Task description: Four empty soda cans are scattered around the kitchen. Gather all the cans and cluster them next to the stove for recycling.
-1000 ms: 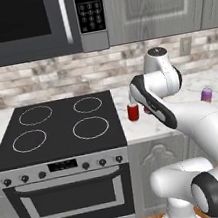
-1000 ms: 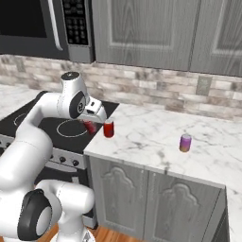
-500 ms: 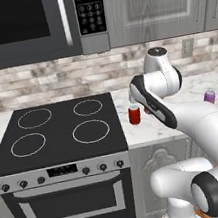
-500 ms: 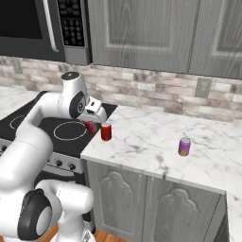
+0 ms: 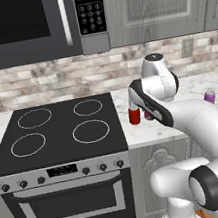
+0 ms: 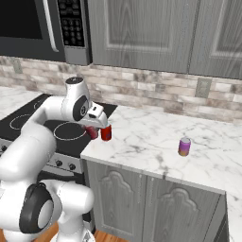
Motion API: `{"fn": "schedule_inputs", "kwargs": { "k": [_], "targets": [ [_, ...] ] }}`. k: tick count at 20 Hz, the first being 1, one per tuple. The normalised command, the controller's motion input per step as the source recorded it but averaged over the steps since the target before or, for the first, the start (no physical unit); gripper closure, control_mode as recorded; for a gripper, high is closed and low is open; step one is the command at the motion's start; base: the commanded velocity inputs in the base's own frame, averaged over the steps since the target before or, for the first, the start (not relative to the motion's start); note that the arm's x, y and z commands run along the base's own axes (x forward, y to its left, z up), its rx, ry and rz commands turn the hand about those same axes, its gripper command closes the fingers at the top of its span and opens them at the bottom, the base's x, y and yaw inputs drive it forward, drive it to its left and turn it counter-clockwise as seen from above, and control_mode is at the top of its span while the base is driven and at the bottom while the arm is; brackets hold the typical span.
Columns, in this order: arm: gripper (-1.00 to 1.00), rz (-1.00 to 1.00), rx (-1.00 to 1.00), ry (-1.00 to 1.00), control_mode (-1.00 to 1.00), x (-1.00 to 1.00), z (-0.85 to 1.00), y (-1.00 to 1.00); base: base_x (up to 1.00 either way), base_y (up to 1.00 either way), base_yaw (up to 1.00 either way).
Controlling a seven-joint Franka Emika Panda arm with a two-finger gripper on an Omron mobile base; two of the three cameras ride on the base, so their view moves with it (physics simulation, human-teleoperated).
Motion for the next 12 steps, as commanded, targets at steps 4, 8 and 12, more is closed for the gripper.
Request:
{"fn": "schedule_inputs", "kwargs": {
  "k": [4,8,12],
  "targets": [
    [1.00,0.00,0.01,0.08,-1.00,0.17,-0.29,0.00,0.00,0.00,0.00],
    [1.00,0.00,0.01,0.07,-1.00,0.21,-0.27,0.00,0.00,0.00,0.00],
    [1.00,0.00,0.00,0.08,-1.00,0.28,-0.25,0.00,0.00,0.00,0.00]
  ]
}}
